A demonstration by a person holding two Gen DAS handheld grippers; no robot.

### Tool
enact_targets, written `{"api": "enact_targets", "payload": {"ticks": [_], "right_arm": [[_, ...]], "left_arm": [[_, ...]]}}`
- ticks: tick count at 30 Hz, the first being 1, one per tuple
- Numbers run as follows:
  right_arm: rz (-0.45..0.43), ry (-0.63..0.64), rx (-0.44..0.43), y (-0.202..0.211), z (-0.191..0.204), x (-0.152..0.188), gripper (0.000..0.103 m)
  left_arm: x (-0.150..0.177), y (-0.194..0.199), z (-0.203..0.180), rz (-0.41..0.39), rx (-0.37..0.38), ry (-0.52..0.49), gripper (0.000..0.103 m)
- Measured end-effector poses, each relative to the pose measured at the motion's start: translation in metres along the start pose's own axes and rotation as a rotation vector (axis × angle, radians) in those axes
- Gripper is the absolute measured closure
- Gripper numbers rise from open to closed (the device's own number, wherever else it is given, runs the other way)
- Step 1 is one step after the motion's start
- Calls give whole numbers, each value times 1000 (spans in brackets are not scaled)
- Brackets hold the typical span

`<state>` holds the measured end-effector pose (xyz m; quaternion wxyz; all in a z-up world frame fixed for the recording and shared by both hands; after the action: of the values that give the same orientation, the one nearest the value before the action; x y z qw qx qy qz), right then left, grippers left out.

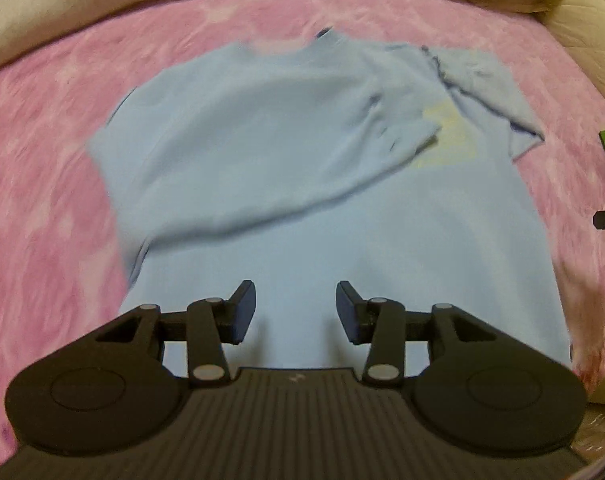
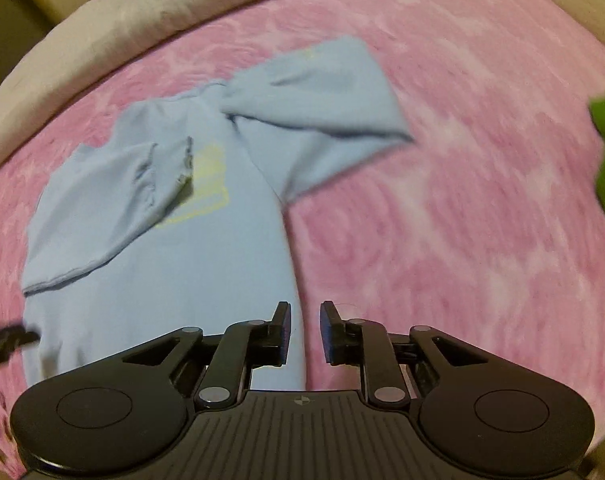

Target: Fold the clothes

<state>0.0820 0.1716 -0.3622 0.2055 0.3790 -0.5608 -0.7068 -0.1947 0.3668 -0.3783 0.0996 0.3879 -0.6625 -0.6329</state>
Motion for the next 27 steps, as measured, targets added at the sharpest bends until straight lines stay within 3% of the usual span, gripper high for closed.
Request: {"api": "enact_targets", "payload": {"ticks": [5,11,17,20,21,23,27], "right_arm": [[0,74,-8,-8,5,-13,81],[37,69,-6,-25,1,-25,80],[60,70,18,-37,-1,-35,79],[71,59,30,-41,-4,-38,79],[74,56,35,-42,-4,-38,78],[77,56,39,-43,-5,-39,78],[77,67,47,-41,-2,-41,78]], "left_arm": [[-31,-40,-9,21,-17,-90,63],[-43,-75,-30,41,-57,-246,63],[-45,-116,-42,55,-108,-340,64],[-43,-125,-39,45,-110,-378,93],[-46,-120,-36,28,-95,-366,100],[-56,-101,-26,-37,-67,-308,100],[-80,-9,44,-291,-118,-44,100]]}}
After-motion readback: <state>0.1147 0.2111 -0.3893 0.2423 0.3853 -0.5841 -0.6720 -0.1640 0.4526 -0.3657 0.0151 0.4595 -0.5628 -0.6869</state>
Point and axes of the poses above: each gripper's, at about its wrist camera, not at the fingertips, and y roughly against the way its jaws point, z to its left, x to its underside, the point moved 5 cm from there along -y, roughly the way its jaws point, and after that the axes turned 7 degrees about x, right-handed, at the moved point
